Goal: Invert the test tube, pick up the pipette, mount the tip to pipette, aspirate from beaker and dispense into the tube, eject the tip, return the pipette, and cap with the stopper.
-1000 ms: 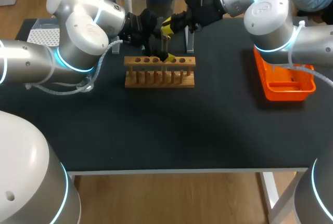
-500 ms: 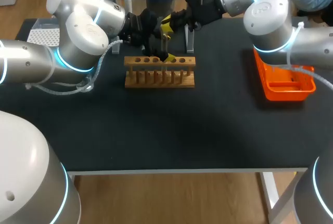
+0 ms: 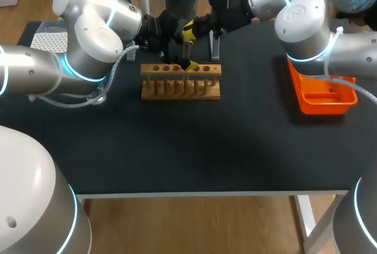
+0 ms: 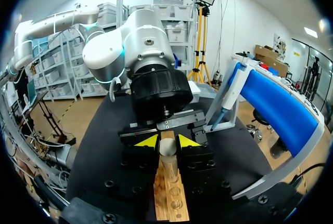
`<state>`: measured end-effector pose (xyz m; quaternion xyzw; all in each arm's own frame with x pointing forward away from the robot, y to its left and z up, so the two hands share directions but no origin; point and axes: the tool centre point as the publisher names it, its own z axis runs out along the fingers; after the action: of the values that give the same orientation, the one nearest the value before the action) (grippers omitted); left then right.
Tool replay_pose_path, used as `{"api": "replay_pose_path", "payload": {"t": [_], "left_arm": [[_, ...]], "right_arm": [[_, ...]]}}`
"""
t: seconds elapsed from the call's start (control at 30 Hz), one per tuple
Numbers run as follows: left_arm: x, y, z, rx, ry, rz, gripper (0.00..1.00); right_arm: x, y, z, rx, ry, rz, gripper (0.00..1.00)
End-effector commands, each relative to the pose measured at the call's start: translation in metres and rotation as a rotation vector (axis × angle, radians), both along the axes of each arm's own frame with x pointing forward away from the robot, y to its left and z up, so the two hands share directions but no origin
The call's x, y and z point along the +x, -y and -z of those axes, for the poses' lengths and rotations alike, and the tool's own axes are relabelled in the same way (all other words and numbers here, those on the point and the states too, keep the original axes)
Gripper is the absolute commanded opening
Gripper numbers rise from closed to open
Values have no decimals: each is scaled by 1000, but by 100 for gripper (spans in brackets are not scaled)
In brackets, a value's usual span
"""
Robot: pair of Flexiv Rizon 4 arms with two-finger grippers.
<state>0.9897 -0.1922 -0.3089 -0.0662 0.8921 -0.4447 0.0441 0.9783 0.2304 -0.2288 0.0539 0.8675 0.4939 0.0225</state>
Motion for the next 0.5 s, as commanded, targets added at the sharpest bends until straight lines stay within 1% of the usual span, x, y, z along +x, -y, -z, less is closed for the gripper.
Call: {"api": "replay_pose_path", "payload": {"t": [0.03,0.43,0.47,0.5], "left_arm": [[1,0,0,0,-1,1,100],[1,0,0,0,-1,1,100],[1,0,0,0,-1,1,100],[1,0,0,0,-1,1,100]], "right_arm": [[2,1,2,-5,-4,-2,0],[-4,6,16,-50,0,-16,0],[-4,7,18,-54,0,-15,7],[-4,7,19,-60,1,-14,30]]}}
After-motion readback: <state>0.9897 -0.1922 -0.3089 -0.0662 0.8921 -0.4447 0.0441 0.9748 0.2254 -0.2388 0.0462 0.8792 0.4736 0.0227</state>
